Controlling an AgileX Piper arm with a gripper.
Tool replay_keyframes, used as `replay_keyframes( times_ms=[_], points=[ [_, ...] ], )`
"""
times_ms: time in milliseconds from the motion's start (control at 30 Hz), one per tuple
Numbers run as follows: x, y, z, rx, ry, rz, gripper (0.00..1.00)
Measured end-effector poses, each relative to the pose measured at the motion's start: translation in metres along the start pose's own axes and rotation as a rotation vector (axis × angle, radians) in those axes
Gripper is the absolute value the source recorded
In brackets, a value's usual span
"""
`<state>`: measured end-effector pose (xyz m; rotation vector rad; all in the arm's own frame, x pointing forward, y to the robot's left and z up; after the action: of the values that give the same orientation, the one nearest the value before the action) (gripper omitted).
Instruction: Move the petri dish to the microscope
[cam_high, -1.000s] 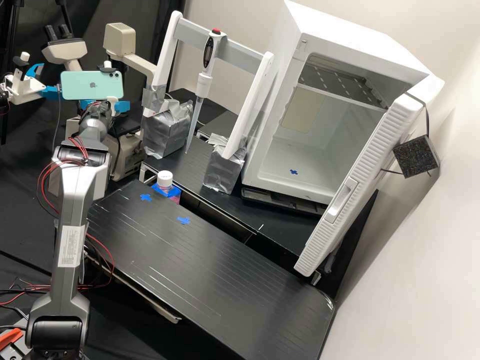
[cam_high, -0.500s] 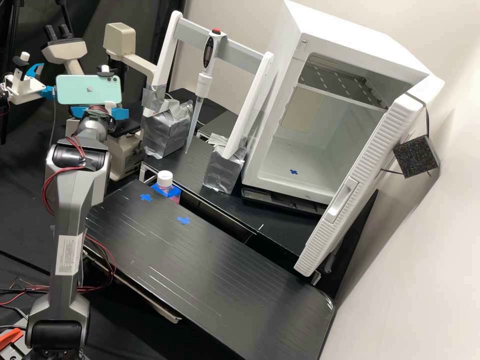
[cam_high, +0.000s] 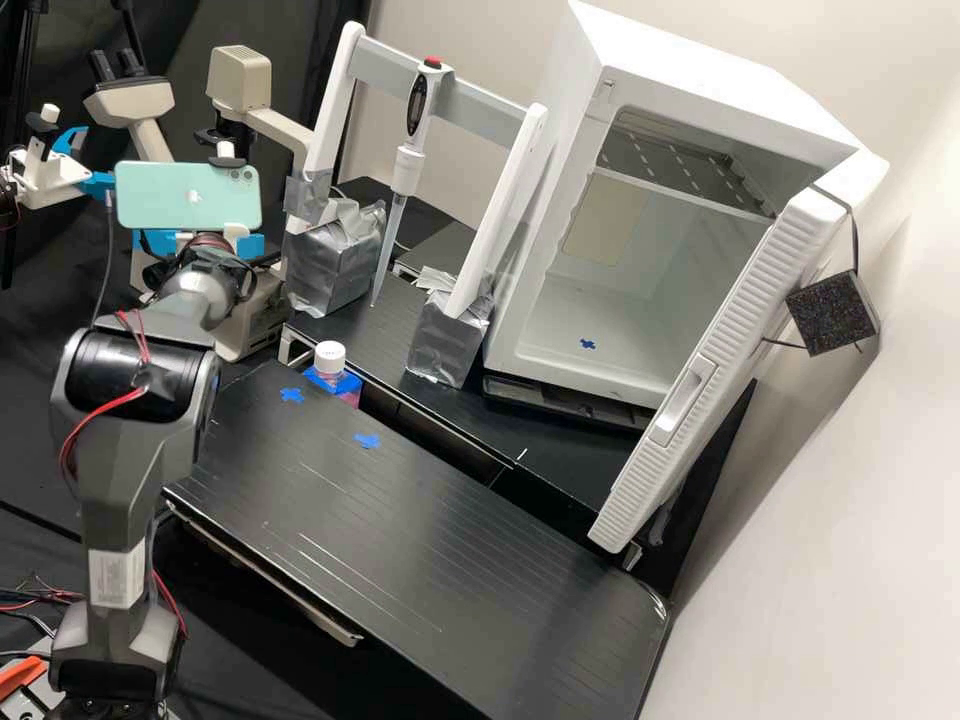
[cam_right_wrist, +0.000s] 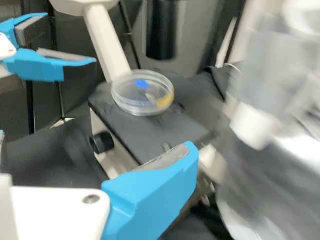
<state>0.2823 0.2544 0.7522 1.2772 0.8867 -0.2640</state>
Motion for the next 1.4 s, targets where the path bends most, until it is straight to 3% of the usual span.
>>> replay_keyframes(
  times_ms=[267, 367, 533, 633, 733, 800, 833, 867, 933, 967, 1033, 1100, 1200, 1400],
  points=[
    [-0.097, -0.003, 0.027, 0.034, -0.043, 0.127, 1.00],
    [-0.124, -0.007, 0.038, 0.066, -0.081, 0.190, 1.00],
    [-0.153, -0.016, 0.052, 0.167, -0.183, 0.300, 1.00],
    [-0.169, -0.024, 0.064, 0.269, -0.318, 0.412, 1.00],
    [-0.167, -0.046, 0.077, 0.315, -0.456, 0.480, 1.00],
    [-0.161, -0.063, 0.101, 0.204, -0.578, 0.553, 1.00],
    [-0.159, -0.071, 0.112, 0.180, -0.611, 0.586, 1.00],
    [-0.158, -0.074, 0.119, 0.170, -0.605, 0.663, 1.00],
    [-0.164, -0.062, 0.115, 0.216, -0.435, 0.902, 1.00],
    [-0.168, -0.056, 0.110, 0.222, -0.356, 0.982, 1.00],
    [-0.178, -0.045, 0.099, 0.195, -0.195, 1.130, 1.00],
    [-0.183, -0.041, 0.095, 0.184, -0.114, 1.185, 1.00],
    [-0.187, -0.038, 0.093, 0.190, -0.075, 1.209, 1.00],
    [-0.187, -0.038, 0.094, 0.206, -0.071, 1.210, 1.00]
  ],
)
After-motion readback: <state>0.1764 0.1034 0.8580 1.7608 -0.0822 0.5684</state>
